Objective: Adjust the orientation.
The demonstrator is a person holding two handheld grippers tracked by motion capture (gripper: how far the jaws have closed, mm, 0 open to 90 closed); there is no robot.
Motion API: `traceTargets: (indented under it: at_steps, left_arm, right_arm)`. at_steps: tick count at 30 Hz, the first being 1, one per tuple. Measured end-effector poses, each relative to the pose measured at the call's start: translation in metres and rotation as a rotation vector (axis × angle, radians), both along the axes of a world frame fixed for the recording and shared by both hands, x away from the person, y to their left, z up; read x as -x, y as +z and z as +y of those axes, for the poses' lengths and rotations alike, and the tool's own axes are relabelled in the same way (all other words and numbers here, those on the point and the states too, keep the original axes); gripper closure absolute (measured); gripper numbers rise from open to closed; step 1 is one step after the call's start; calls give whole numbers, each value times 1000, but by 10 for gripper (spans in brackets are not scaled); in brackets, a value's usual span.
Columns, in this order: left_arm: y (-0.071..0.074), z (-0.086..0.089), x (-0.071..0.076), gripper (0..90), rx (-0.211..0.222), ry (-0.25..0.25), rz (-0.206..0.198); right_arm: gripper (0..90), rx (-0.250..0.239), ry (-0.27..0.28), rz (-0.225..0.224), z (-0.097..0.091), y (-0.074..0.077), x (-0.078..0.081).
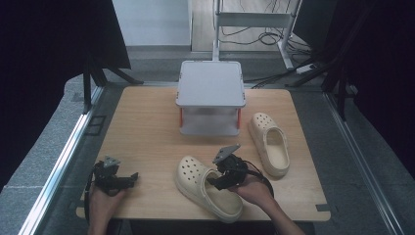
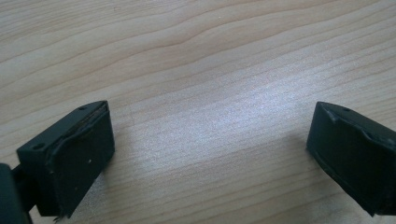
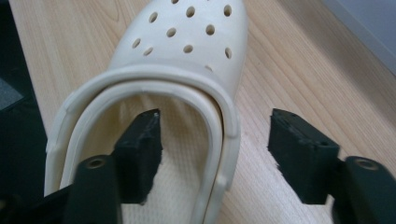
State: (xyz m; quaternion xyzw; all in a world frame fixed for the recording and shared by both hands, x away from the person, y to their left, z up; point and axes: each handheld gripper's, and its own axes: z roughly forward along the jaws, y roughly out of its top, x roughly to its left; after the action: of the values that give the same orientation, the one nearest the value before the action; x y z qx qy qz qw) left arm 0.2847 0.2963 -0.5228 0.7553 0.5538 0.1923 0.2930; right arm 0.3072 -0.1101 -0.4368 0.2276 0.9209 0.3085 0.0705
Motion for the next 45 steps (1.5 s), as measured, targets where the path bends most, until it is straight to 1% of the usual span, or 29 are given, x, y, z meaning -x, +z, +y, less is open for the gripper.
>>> traceTargets:
  at_steps: [2, 5, 8, 11, 15, 16, 17, 18, 24, 28, 29, 30, 35, 40, 43, 45]
  left_arm:
    - [0, 0, 0, 8, 0, 0, 0]
    - [0, 0, 0, 8, 0, 0, 0]
    - [0, 0, 0, 8, 0, 0, 0]
    - [0, 0, 0, 8, 0, 0, 0]
    - [0, 0, 0, 8, 0, 0, 0]
    - [0, 0, 0, 8, 0, 0, -1]
    - [0, 0, 0, 8, 0, 0, -1]
    - [0, 0, 0, 8, 0, 0, -1]
    - [0, 0, 0, 8, 0, 0, -1]
    - [0, 0, 0, 8, 0, 0, -1]
    - [0, 0, 0, 8, 0, 0, -1]
    - [0, 0, 0, 8, 0, 0, 0]
    - [0, 0, 0, 8, 0, 0, -1]
    - [0, 0, 0, 8, 0, 0, -2]
    - [0, 0, 0, 8, 0, 1, -2]
    - [0, 0, 0, 8, 0, 0, -2]
  right_arm:
    - [277, 8, -3, -1, -3, 1, 0]
    - [245, 5, -14, 3, -11, 4, 0]
    - [247, 3, -24, 4, -20, 7, 0]
    - [243, 2, -54, -4, -33, 11, -1]
    - [236, -2, -108, -10, -52, 15, -5]
    - [236, -2, -108, -10, -52, 15, -5]
    - [234, -2, -120, -11, -57, 16, -7]
    - [233, -1, -159, -17, -67, 18, -10]
    - [233, -7, -269, -24, -98, 24, -20]
    - [240, -2, -356, -27, -116, 26, -30]
    - [240, -2, -356, -27, -116, 26, -30]
    - [247, 2, -400, -33, -124, 25, -36]
    - [276, 27, -486, -39, -138, 21, -55]
    - [325, 17, -540, -33, -144, 12, -79]
    - [367, 13, -560, -35, -143, 5, -93]
    - [402, 16, -562, -35, -141, 1, -100]
